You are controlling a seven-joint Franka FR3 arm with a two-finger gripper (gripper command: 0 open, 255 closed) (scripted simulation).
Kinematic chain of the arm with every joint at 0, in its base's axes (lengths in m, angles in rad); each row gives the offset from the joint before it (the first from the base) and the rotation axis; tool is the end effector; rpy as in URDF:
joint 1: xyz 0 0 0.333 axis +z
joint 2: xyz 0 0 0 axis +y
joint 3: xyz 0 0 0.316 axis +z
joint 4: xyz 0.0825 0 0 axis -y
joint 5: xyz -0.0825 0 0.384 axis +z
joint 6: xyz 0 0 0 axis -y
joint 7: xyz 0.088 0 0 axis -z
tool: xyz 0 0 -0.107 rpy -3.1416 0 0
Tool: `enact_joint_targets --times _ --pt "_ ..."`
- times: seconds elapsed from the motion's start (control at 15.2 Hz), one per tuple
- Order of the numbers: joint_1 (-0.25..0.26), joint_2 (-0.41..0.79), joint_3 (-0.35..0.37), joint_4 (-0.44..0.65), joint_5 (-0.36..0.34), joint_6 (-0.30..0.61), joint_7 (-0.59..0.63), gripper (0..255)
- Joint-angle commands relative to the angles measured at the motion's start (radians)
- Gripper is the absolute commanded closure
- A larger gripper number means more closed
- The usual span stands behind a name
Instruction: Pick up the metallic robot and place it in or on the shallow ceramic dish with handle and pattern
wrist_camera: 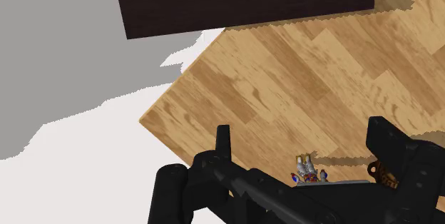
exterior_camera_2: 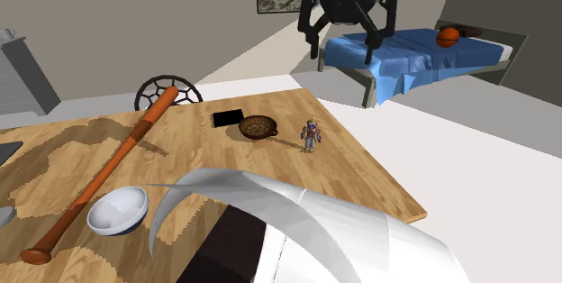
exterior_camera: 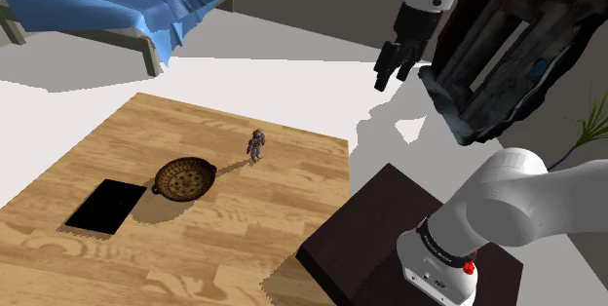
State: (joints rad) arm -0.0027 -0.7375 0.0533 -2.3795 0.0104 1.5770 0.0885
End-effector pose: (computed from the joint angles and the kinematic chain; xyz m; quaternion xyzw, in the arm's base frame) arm 0.3179 0.0211 0.5644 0.9990 -0.0266 -0.0320 0.0147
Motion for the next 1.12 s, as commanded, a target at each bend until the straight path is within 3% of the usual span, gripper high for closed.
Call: enact_joint_targets --times 0.0,0.53,1.06 --pt "0.000 0.000 0.000 0.000 0.000 0.000 0.000 0" --pt "-0.007 0.177 0.068 -0.085 0.063 0.296 0.141 0" --pt "-0.018 0.440 0.129 -0.070 0.088 0.581 0.277 0"
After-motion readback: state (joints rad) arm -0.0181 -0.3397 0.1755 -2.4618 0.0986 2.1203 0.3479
